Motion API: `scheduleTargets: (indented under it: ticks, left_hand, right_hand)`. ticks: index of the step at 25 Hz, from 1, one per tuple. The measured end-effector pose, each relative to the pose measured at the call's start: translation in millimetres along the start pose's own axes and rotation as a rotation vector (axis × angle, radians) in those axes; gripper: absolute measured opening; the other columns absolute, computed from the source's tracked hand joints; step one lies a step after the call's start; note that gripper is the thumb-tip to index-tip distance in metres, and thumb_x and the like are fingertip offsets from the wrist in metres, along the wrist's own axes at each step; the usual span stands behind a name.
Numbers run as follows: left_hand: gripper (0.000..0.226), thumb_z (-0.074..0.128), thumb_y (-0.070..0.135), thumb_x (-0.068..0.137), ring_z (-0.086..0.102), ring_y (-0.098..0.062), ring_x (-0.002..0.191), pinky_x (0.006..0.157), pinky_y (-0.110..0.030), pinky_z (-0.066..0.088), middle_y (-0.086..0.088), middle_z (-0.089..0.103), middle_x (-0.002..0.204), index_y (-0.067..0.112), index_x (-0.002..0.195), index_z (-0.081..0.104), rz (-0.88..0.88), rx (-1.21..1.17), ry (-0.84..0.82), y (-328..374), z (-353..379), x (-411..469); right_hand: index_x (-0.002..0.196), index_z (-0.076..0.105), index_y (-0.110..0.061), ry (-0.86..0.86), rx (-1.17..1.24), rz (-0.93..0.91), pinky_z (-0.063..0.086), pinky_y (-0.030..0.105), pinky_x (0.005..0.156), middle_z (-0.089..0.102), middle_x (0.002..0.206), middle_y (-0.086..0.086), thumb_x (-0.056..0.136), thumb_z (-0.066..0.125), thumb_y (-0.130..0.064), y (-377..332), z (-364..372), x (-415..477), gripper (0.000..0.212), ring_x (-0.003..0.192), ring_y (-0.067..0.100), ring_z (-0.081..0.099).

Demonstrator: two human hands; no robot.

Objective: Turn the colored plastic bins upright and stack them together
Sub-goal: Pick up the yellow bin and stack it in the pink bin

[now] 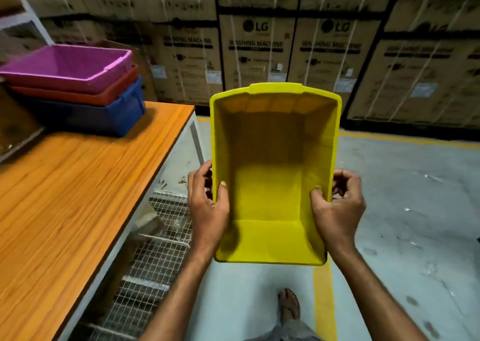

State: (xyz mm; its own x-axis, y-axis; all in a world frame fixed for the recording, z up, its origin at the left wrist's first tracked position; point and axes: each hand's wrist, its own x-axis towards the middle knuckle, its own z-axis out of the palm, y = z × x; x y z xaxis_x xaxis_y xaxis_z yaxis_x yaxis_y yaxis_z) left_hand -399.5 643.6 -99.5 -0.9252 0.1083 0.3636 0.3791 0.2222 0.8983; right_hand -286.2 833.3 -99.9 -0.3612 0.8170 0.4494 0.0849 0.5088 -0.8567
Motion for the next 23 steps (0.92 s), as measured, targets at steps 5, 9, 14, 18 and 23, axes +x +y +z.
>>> scheduleTargets:
  ticks: [5,9,14,18,23]
  left_hand:
    - [0.053,0.069,-0.005,0.089,0.060,0.001,0.100,0.080,-0.012,0.052,0.008,0.053,0.115,0.028,0.128,0.054,0.088,-0.015,0.266,12.4,67.3,82.9]
    - [0.052,0.069,-0.002,0.089,0.064,-0.014,0.102,0.082,-0.016,0.052,0.004,0.058,0.115,0.032,0.126,0.056,0.105,-0.032,0.407,31.8,88.5,158.6]
    - [0.048,0.070,-0.002,0.088,0.065,-0.010,0.111,0.091,-0.021,0.053,-0.001,0.064,0.121,0.022,0.128,0.060,0.157,0.035,0.598,45.2,61.5,247.9]
    - [0.049,0.069,-0.005,0.089,0.067,-0.019,0.115,0.096,-0.026,0.055,-0.009,0.066,0.127,0.019,0.130,0.058,0.251,0.026,0.716,48.4,27.9,303.6]
    - [0.048,0.069,-0.002,0.087,0.066,-0.015,0.114,0.095,-0.027,0.055,-0.007,0.066,0.127,0.018,0.130,0.059,0.269,0.122,0.859,38.4,-35.0,373.4]
  right_hand:
    - [0.104,0.060,-0.011,-0.053,0.096,-0.157,0.050,0.035,0.064,0.059,0.085,0.001,0.074,0.071,-0.003,15.2,69.0,126.5,0.033,0.071,0.015,0.055]
    - [0.101,0.060,-0.016,-0.182,0.233,-0.215,0.048,0.033,0.061,0.055,0.082,-0.009,0.075,0.072,0.003,-6.7,130.6,219.3,0.035,0.071,-0.003,0.053]
    - [0.099,0.056,-0.022,-0.407,0.428,-0.258,0.049,0.024,0.063,0.056,0.085,-0.018,0.078,0.072,0.003,-62.3,222.9,287.7,0.036,0.072,-0.004,0.052]
    - [0.102,0.055,-0.021,-0.498,0.565,-0.333,0.045,0.011,0.063,0.056,0.089,-0.021,0.079,0.072,0.000,-114.2,307.1,310.7,0.036,0.076,-0.009,0.057]
    - [0.098,0.057,-0.023,-0.635,0.677,-0.392,0.049,0.015,0.062,0.057,0.086,-0.019,0.077,0.071,-0.001,-186.0,400.2,320.9,0.033,0.074,-0.009,0.055]
